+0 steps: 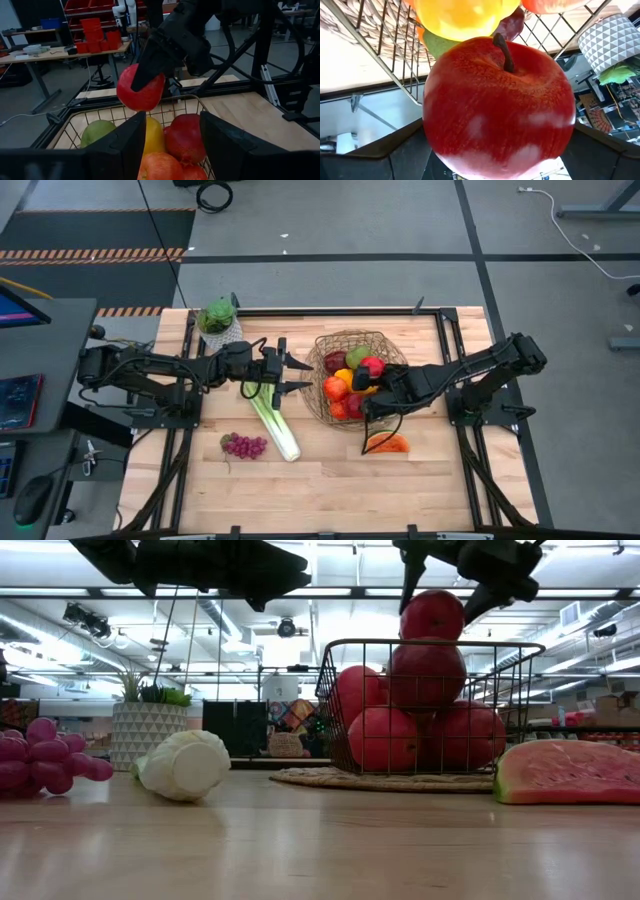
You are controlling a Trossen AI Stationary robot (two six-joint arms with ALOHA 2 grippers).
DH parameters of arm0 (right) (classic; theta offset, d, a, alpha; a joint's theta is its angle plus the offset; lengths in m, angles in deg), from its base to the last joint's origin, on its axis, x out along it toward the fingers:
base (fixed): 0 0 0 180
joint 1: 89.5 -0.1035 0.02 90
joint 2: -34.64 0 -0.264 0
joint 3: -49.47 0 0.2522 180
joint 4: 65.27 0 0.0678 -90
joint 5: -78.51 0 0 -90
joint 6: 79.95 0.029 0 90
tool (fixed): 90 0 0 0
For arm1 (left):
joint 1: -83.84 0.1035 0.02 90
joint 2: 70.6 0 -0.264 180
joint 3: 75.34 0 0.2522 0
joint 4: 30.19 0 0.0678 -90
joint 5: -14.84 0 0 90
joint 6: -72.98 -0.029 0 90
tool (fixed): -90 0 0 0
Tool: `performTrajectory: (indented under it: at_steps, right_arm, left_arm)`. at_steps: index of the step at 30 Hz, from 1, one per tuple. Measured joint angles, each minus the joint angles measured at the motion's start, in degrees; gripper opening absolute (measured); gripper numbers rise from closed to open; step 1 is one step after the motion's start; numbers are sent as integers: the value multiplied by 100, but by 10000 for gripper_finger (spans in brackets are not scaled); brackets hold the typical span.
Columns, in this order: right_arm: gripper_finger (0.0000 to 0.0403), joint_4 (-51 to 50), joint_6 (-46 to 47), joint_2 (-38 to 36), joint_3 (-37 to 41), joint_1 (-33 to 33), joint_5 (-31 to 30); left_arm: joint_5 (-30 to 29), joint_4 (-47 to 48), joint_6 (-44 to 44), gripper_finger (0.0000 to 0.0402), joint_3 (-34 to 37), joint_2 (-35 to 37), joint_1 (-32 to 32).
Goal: Build produce basket
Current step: Put the red apple into the brown wire basket
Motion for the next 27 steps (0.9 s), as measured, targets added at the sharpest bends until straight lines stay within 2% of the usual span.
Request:
performTrajectory:
  at_steps: [4, 6, 9, 11, 16, 18, 23, 27]
  right_arm:
    - [380, 128, 51, 0, 0, -7, 7]
    - [380, 243, 461, 0, 0, -5, 138]
    - [380, 587, 1647, 0, 0, 108, 512]
    - [380, 850, 2620, 0, 0, 215, 556]
    - [381, 1490, 5411, -2, 0, 414, 276]
    - [381, 1748, 6212, -2, 0, 456, 101]
    - [381, 2163, 7499, -2, 0, 541, 5]
    - [381, 2161, 8088, -3, 0, 621, 20]
  left_arm:
    - [0, 0, 0, 192, 0, 0, 0]
    - [0, 0, 0, 190, 0, 0, 0]
    - [0, -2, 0, 188, 0, 0, 0]
    - [0, -1, 0, 189, 0, 0, 0]
    - [0, -2, 2, 193, 0, 0, 0]
    - [0, -2, 2, 194, 0, 0, 0]
    - [0, -2, 2, 190, 0, 0, 0]
    - [0, -2, 4, 189, 0, 0, 0]
